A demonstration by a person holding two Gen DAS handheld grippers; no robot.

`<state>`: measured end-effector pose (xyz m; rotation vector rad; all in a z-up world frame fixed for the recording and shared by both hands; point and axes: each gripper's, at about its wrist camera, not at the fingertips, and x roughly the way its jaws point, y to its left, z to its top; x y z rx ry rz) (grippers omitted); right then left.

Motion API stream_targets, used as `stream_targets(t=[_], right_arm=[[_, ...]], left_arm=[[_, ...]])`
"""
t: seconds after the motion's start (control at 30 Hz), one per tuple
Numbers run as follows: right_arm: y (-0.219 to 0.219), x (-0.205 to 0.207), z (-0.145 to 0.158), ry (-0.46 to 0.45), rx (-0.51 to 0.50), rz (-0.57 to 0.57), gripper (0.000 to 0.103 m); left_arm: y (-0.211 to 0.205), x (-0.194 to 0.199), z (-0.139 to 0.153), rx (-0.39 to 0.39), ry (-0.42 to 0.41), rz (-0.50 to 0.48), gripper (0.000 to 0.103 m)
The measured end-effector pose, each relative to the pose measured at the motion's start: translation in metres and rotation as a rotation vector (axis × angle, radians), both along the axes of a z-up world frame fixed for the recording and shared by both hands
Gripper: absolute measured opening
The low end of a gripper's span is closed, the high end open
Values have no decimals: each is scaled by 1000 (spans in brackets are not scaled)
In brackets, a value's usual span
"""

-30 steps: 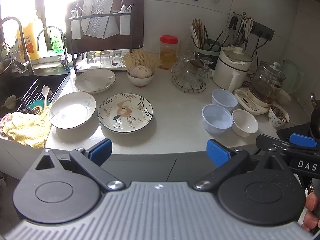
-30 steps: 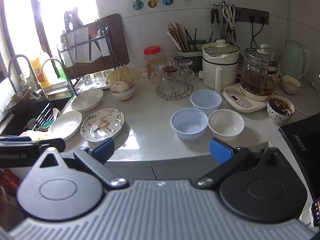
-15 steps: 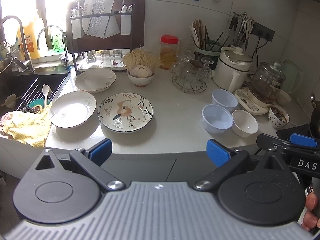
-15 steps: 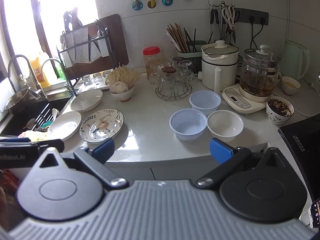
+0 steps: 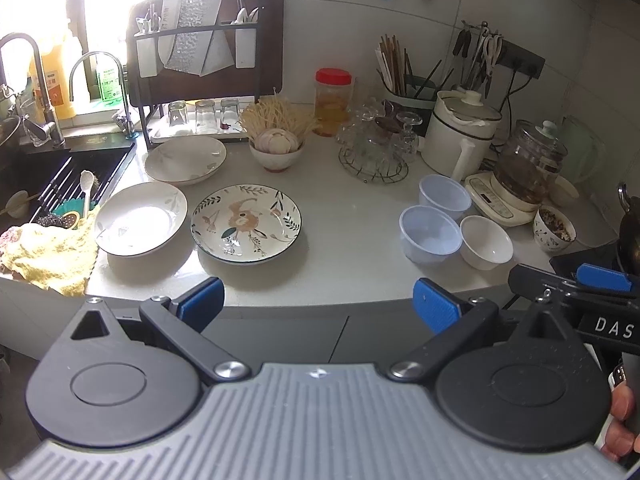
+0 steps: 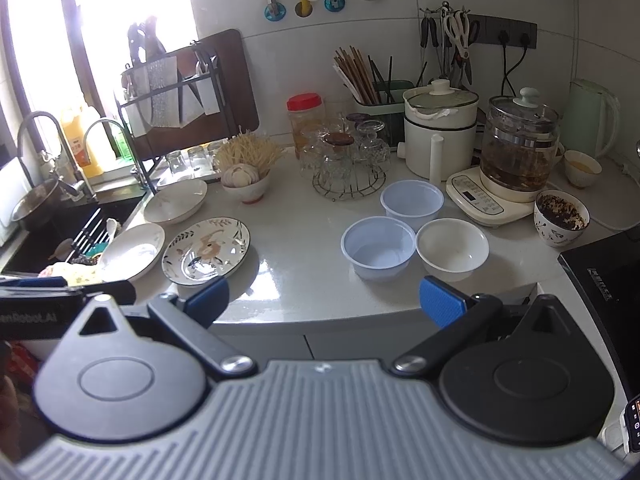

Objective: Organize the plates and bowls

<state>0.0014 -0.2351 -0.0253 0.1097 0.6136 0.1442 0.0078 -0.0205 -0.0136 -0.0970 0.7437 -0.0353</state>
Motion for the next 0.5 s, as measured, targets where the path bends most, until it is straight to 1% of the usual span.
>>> stream_targets(t=[0.5], right_arm=[[0,13,-2,16,18,6,103]], left_arm=[[3,14,-3,-16,19,-3,102]])
